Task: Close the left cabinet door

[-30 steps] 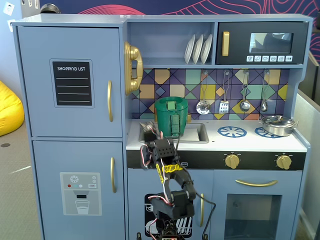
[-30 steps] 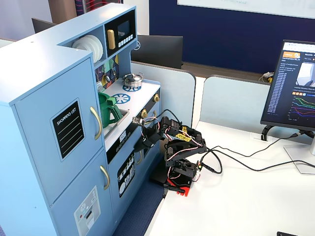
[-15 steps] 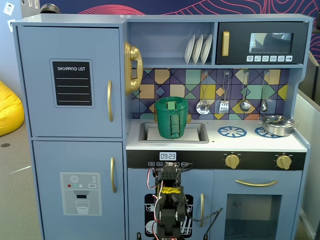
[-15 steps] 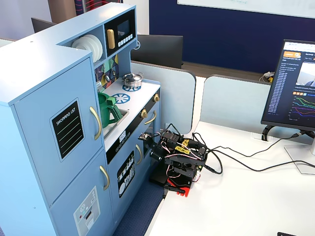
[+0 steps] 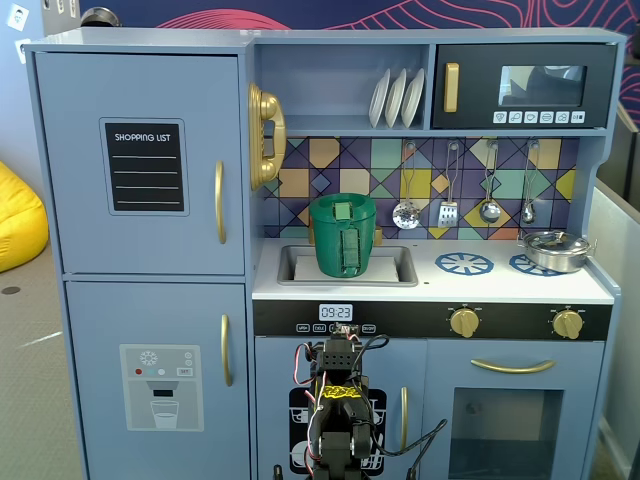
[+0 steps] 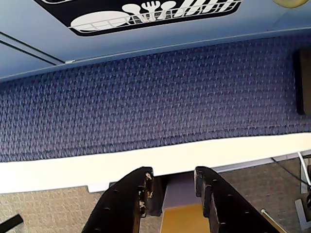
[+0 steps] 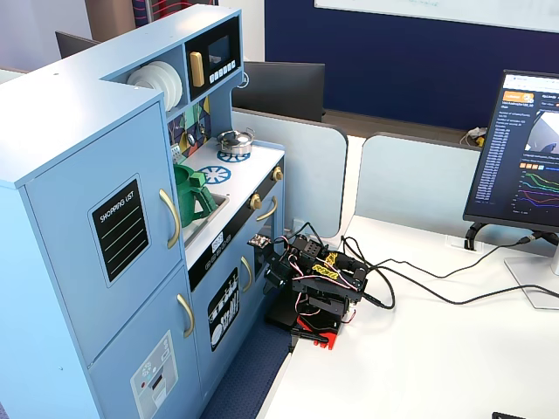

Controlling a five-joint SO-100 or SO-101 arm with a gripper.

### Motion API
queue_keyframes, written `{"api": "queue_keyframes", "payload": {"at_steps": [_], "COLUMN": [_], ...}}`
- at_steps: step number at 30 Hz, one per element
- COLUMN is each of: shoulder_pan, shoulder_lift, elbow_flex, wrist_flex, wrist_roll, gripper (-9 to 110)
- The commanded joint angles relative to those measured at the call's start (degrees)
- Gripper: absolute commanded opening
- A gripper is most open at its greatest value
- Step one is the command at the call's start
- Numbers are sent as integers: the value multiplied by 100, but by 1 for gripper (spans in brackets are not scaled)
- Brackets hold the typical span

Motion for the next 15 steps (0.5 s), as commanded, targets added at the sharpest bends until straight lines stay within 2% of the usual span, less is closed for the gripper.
{"api": "queue_keyframes", "payload": {"at_steps": [1, 15], "shoulder_pan": [-79, -62], "shoulder_lift": [-35, -35], "elbow_flex": [97, 97], "wrist_flex": [1002, 1011], "wrist_roll": [53, 62], "gripper": [5, 8]}}
